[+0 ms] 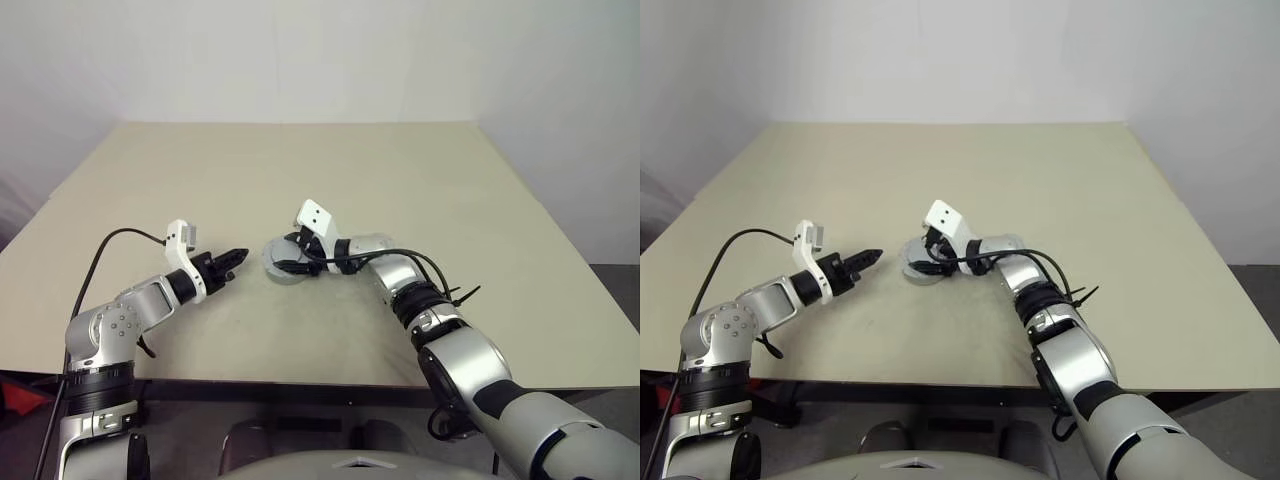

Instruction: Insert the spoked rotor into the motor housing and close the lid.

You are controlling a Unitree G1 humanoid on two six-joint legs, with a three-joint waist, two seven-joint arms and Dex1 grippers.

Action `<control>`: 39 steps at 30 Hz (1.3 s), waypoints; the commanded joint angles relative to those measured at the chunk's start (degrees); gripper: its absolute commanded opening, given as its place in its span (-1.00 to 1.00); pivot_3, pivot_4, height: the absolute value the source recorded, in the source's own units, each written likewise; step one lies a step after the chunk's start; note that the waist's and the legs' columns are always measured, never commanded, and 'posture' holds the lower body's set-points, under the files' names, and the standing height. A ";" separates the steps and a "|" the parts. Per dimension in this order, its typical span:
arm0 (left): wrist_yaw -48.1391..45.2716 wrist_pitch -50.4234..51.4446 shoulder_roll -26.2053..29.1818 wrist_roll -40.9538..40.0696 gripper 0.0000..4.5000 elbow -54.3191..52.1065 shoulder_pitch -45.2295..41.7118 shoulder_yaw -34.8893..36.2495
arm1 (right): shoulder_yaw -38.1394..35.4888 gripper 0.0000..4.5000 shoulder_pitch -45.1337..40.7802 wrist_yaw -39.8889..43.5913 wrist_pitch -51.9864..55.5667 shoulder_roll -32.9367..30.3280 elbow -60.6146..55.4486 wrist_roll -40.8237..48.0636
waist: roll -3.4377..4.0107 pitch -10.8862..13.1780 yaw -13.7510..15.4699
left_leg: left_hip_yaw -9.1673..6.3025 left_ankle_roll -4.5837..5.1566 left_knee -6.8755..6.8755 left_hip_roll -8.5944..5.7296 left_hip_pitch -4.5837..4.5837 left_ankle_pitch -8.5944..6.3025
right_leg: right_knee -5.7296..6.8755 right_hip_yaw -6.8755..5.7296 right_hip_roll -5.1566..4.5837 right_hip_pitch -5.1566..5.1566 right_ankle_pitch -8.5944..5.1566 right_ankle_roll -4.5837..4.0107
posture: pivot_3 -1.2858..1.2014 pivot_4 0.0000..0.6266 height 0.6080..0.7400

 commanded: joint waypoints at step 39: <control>6.44 7.28 -8.93 0.23 -1.00 16.03 -12.05 -0.67 | 3.03 0.33 3.47 -2.20 3.64 -2.92 5.13 -4.43 | 0.18 -0.01 0.19 | 0.00 0.01 -0.15 -0.06 -0.01 0.00 | -0.21 0.00 -0.04 0.03 -0.07 0.11 | 0.03 -1.00 1.00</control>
